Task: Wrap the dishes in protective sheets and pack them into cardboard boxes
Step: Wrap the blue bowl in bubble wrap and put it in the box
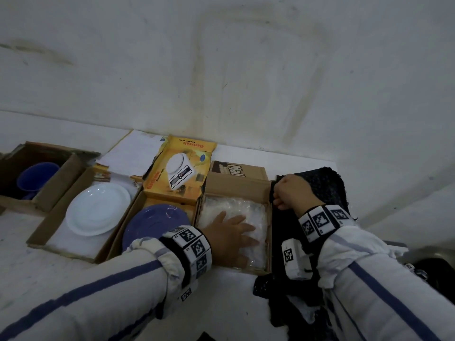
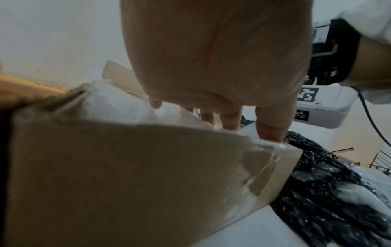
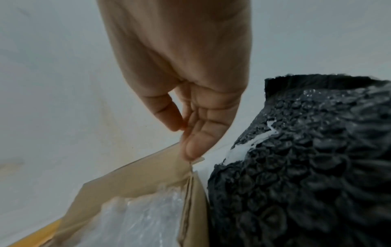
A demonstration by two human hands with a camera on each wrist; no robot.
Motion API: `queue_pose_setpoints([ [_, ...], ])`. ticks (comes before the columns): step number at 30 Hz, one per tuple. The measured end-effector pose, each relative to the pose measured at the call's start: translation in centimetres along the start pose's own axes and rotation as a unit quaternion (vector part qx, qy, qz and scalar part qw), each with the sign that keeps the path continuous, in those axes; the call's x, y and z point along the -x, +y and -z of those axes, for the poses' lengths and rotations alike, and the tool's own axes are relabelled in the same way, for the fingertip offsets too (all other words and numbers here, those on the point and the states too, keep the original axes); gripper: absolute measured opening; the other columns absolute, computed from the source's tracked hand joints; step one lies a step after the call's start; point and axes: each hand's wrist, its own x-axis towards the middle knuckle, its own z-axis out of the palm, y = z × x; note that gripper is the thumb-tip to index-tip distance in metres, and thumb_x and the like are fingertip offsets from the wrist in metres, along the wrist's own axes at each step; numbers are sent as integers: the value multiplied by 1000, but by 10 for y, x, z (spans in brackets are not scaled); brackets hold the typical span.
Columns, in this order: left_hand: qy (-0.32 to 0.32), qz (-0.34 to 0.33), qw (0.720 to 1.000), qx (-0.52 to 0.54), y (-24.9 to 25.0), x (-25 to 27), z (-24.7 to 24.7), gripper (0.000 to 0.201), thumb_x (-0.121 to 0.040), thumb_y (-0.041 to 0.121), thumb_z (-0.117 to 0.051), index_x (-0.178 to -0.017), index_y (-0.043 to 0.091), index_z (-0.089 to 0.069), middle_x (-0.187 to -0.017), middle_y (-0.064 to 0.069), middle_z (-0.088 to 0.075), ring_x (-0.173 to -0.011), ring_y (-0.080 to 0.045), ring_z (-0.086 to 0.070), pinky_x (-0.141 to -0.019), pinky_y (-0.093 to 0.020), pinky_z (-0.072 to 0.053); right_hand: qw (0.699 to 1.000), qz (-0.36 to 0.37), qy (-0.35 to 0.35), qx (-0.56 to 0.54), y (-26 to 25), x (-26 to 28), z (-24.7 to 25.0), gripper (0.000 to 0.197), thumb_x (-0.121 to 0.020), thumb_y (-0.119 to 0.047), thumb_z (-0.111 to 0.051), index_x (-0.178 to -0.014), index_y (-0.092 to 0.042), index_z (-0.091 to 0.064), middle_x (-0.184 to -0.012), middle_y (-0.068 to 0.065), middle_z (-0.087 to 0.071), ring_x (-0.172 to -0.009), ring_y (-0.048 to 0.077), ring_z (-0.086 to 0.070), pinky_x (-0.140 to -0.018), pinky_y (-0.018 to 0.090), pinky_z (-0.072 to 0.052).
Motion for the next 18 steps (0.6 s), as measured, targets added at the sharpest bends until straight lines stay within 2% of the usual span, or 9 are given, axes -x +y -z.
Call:
queue_pose_setpoints([
  [1,-9,1,1000,3,-1,0,-1,58,-93,56,-40,-146,40,-25,-160,9,-4,-147,-20,11,-115,-58,8,1000,19,14,3,0,-5,2,25,-85,-15,-54,-63,-19,-44,-61,3,-48,-59,21,-52,-56,35,-46],
  [3,-15,4,1000,3,-2,-1,-2,58,-94,55,-40,-147,40,-23,-160,9,-3,-147,-20,12,-115,-58,6,1000,29,-1,-4,-1,-11,-2,23,-82,-23,-56,-67,-23,-38,-65,-1,-38,-62,18,-44,-56,33,-37],
  [5,-16,6,1000,15,-2,-1,-3,57,-94,54,-40,-147,40,-23,-160,10,-3,-147,-19,13,-115,-58,6,999,19,-29,-34,-3,-10,-10,6,-91,-24,-50,-90,-21,-45,-81,2,-44,-78,22,-47,-63,34,-39],
  [6,-17,7,1000,21,-3,-1,-4,57,-94,53,-40,-147,40,-23,-160,10,-3,-147,-19,13,-115,-58,6,998,8,-42,-46,-4,-10,-12,8,-95,-26,-46,-100,-19,-46,-90,4,-47,-86,22,-48,-69,33,-41],
  [7,-18,7,1000,25,-3,0,-4,57,-94,53,-40,-147,41,-23,-160,10,-3,-147,-19,13,-115,-57,6,997,5,-53,-63,-3,-10,-14,11,-97,-25,-43,-102,-17,-48,-94,5,-49,-89,21,-48,-72,33,-41],
  [9,-21,7,999,27,-4,1,-5,57,-94,54,-40,-147,41,-22,-160,10,-2,-147,-19,13,-116,-56,6,994,1,-40,-106,-1,-15,-17,14,-96,-19,-44,-85,-15,-52,-85,4,-50,-77,18,-48,-67,30,-40],
  [11,-22,4,999,28,-5,1,-5,58,-94,55,-39,-147,42,-21,-160,10,-2,-147,-19,13,-116,-56,6,993,0,-13,-121,3,-19,-18,24,-93,-12,-48,-69,-17,-48,-73,2,-48,-64,14,-45,-60,29,-39],
  [15,-22,-1,999,32,-8,1,-7,59,-94,55,-40,-148,40,-21,-160,9,-2,-147,-20,12,-115,-56,5,985,-4,-5,-170,11,-21,-21,22,-90,-13,-55,-73,-21,-44,-76,1,-45,-66,14,-43,-52,28,-38],
  [18,-21,-2,999,34,-9,0,-10,59,-94,55,-40,-148,41,-21,-160,10,-3,-147,-20,11,-116,-57,4,979,-18,-15,-201,9,-21,-18,21,-89,-10,-54,-74,-19,-44,-74,3,-45,-63,15,-43,-51,28,-39],
])
